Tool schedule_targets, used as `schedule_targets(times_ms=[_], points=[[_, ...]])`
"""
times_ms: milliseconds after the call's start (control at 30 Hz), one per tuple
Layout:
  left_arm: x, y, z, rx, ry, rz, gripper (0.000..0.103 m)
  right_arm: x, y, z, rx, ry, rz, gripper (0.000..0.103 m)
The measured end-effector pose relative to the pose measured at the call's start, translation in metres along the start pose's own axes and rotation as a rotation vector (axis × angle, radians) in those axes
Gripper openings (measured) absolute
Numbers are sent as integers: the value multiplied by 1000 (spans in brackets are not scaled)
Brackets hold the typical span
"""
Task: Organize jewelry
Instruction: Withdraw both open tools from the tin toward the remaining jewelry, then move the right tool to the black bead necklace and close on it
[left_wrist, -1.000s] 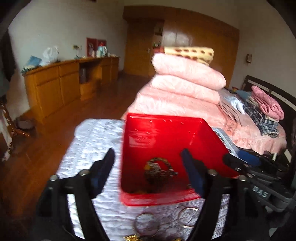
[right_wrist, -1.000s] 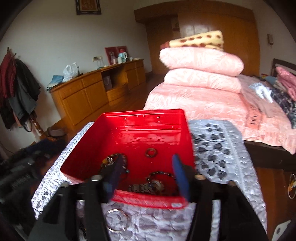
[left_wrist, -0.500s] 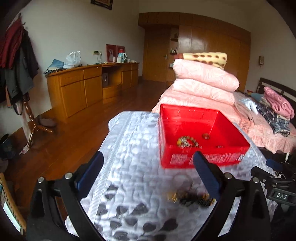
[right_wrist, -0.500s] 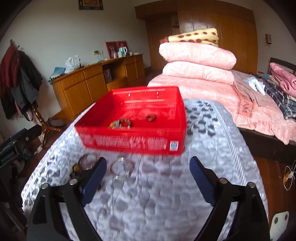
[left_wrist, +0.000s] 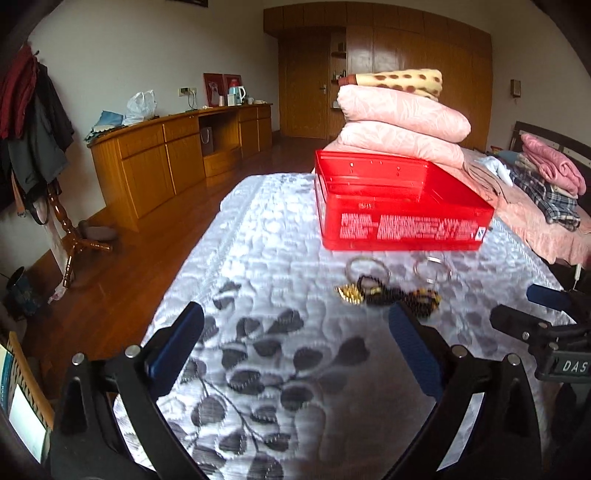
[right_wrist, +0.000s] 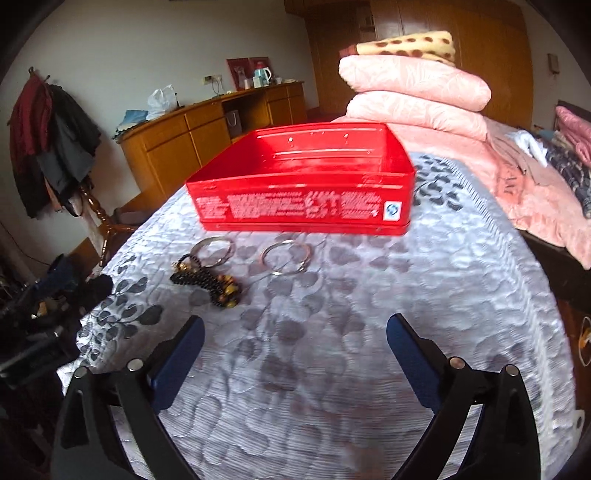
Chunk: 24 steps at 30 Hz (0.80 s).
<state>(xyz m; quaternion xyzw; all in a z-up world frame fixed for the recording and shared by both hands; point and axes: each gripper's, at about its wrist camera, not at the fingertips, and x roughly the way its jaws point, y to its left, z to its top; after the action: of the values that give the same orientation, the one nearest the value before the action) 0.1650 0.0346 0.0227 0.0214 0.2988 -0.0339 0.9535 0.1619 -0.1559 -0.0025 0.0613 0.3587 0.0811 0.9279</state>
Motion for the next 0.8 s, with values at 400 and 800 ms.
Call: schedule_targets(times_ms=[400, 800], points=[[1, 17, -3, -7, -6, 14, 97, 14, 32, 7, -40, 0, 62, 96], [13, 39, -2, -34, 22, 12, 97, 48, 54, 19, -97, 88, 89, 80]])
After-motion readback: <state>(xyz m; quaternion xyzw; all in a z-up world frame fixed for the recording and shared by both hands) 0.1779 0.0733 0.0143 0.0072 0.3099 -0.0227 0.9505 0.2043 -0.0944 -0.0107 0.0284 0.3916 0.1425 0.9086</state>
